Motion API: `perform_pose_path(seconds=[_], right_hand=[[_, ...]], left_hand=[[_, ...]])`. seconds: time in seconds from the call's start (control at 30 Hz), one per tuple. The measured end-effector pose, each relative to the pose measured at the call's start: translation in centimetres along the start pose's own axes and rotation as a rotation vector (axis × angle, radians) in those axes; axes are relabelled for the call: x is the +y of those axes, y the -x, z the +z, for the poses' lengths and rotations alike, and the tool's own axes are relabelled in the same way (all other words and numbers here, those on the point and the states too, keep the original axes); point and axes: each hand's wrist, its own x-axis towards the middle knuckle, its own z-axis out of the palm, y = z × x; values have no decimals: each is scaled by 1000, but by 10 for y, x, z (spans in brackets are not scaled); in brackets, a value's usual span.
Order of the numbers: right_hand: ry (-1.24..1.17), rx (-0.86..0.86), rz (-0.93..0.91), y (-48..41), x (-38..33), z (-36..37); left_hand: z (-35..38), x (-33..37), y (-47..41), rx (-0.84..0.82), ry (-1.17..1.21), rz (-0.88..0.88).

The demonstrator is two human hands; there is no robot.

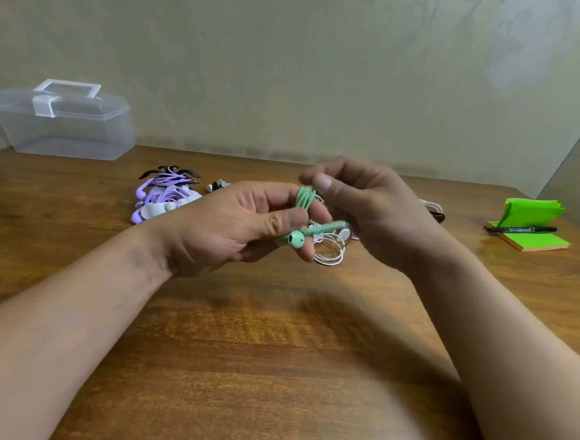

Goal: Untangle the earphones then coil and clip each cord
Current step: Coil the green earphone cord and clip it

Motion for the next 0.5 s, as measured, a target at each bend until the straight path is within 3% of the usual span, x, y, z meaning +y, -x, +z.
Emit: perform_pose_path(seconds=[0.2, 0.5], right_hand=[[-238, 31, 93, 0, 17, 21], [-198, 187, 161, 1, 14, 34]], left_hand=[[3, -3, -3, 56, 91, 20], [8, -4, -4, 40, -22, -58]])
